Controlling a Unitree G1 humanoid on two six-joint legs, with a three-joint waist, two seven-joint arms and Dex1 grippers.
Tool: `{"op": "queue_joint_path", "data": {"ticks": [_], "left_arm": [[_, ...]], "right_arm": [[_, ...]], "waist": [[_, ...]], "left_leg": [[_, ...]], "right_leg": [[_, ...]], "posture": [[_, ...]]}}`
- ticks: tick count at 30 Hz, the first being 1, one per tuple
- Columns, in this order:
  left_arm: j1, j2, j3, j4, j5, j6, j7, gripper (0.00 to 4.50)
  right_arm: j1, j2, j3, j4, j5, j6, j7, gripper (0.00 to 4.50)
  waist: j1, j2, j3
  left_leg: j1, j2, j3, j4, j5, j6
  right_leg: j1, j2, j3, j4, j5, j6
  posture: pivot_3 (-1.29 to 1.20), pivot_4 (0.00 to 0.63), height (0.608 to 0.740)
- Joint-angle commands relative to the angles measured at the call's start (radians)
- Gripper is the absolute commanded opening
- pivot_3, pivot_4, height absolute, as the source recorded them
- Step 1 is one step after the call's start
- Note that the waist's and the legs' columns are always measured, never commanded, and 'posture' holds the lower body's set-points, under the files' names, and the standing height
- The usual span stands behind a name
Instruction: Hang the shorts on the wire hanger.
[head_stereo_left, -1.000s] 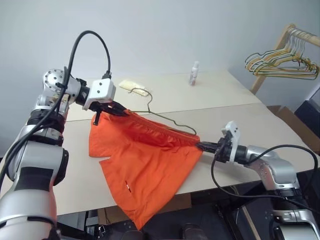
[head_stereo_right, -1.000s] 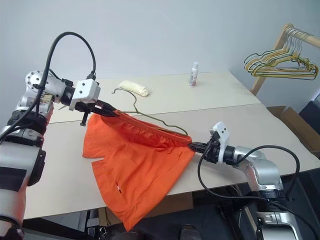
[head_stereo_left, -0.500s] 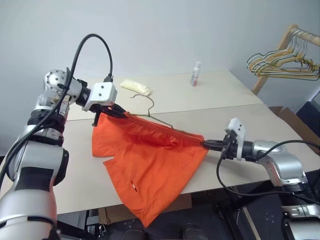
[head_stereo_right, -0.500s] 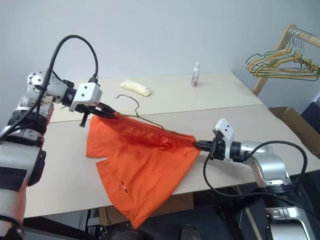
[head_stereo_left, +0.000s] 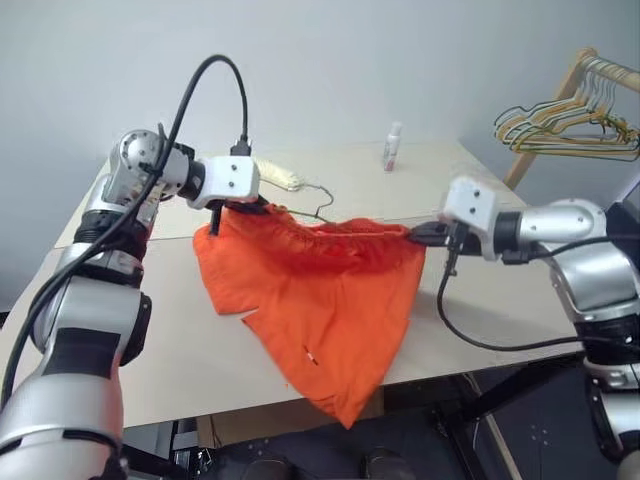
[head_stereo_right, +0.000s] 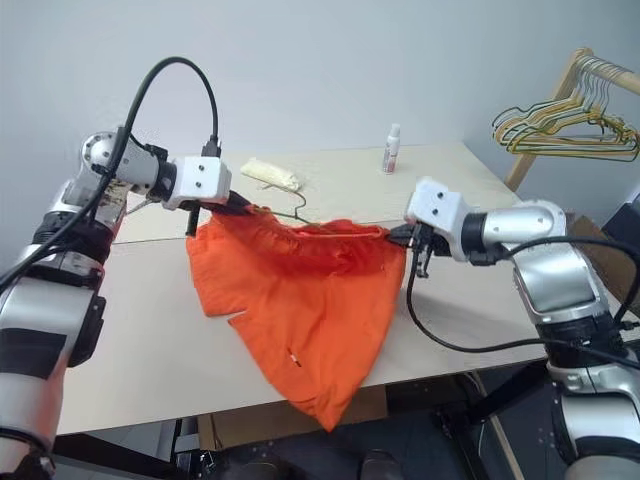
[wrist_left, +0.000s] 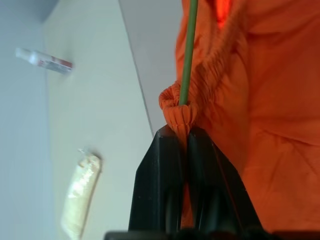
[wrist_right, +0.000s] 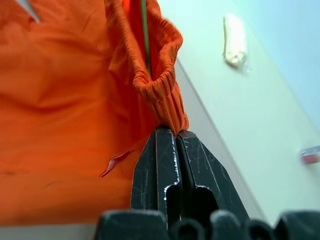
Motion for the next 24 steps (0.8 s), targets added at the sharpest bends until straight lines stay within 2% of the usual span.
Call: {"op": "queue_joint_path", "data": {"ticks": [1, 7, 10, 18, 24], "left_arm": [[-0.035, -0.007, 0.047, -0.033, -0.028, 0.011, 0.005, 0.00], [-0.013, -0.009, 0.057, -0.040, -0.022, 0.022, 0.013, 0.00], [0.013, -0.022, 0.091, -0.079, -0.084, 0.077, -0.034, 0.00], [0.067, -0.009, 0.095, -0.159, -0.086, 0.109, -0.060, 0.00], [0.080, -0.017, 0.100, -0.173, -0.095, 0.113, -0.064, 0.00]], "right_arm": [[-0.062, 0.012, 0.005, 0.016, -0.030, -0.036, -0.003, 0.03], [-0.050, 0.046, 0.029, 0.034, -0.088, -0.113, -0.032, 0.03], [-0.035, 0.063, 0.037, 0.023, -0.097, -0.122, -0.030, 0.70], [-0.004, 0.084, 0.045, 0.030, -0.123, -0.148, -0.035, 3.47], [-0.002, 0.113, 0.017, 0.063, -0.063, -0.105, -0.008, 3.47]], "waist": [[-0.001, 0.000, 0.000], [-0.001, 0.000, 0.000], [-0.001, 0.000, 0.000], [-0.001, 0.000, 0.000], [-0.001, 0.000, 0.000]], "left_leg": [[0.000, 0.000, 0.000, 0.000, 0.000, 0.000], [0.000, 0.000, 0.000, 0.000, 0.000, -0.001], [0.000, 0.000, 0.000, 0.000, 0.001, -0.002], [0.000, 0.000, 0.000, 0.000, 0.001, -0.002], [0.000, 0.000, 0.000, 0.000, 0.002, -0.003]], "right_leg": [[0.000, 0.000, 0.000, 0.000, 0.000, 0.000], [0.000, 0.000, 0.000, 0.000, 0.000, 0.000], [0.000, 0.000, 0.000, 0.000, 0.000, 0.000], [0.000, 0.000, 0.000, 0.000, 0.000, 0.000], [0.000, 0.000, 0.000, 0.000, 0.000, 0.000]], "posture": [[0.06, 0.000, 0.740], [0.06, 0.000, 0.740], [0.06, 0.000, 0.740], [0.06, 0.000, 0.740], [0.06, 0.000, 0.740]]}}
